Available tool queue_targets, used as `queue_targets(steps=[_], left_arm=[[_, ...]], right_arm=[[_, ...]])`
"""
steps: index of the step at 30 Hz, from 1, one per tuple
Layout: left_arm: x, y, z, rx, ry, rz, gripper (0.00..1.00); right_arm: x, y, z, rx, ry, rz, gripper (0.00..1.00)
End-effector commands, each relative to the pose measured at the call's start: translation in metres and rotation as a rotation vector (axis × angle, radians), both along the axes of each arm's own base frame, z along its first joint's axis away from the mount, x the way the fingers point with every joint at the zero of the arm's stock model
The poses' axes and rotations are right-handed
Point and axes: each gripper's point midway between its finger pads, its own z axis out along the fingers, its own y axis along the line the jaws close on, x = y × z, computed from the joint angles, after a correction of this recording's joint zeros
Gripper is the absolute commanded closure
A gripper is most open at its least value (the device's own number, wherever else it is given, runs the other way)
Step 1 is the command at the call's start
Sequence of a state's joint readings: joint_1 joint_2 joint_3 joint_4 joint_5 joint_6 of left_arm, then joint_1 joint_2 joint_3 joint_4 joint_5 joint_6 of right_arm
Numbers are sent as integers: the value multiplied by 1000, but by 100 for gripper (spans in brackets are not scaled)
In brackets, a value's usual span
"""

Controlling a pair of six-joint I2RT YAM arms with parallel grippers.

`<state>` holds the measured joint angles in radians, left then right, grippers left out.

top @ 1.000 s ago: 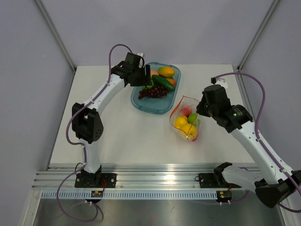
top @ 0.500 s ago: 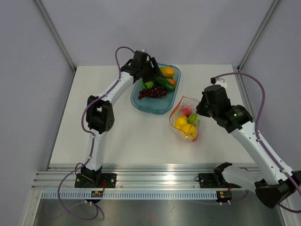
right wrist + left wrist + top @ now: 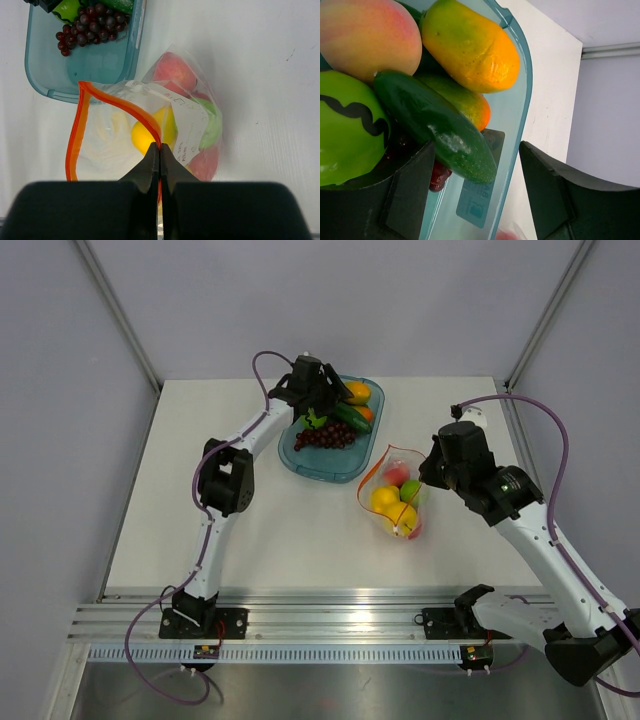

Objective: Place the food in the zip-top bag and seal the zipper
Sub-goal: Pick up the fake vegetable from the bin.

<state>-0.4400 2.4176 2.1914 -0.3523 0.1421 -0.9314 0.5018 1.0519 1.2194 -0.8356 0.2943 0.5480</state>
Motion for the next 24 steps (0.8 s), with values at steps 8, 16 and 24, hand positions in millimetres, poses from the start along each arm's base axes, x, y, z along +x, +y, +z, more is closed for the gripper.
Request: queue_targets(steps=[8,16,24], left_arm=[[14,7,4,30,-82,104,31],[13,-4,-13,17,-55,99,29],[14,-12,-32,27,-18,95,31]], right_arm=[[2,-4,10,5,-51,-14,100],[1,-4,10,0,-52,-9,99],[-1,-5,6,0,-48,-6,99]])
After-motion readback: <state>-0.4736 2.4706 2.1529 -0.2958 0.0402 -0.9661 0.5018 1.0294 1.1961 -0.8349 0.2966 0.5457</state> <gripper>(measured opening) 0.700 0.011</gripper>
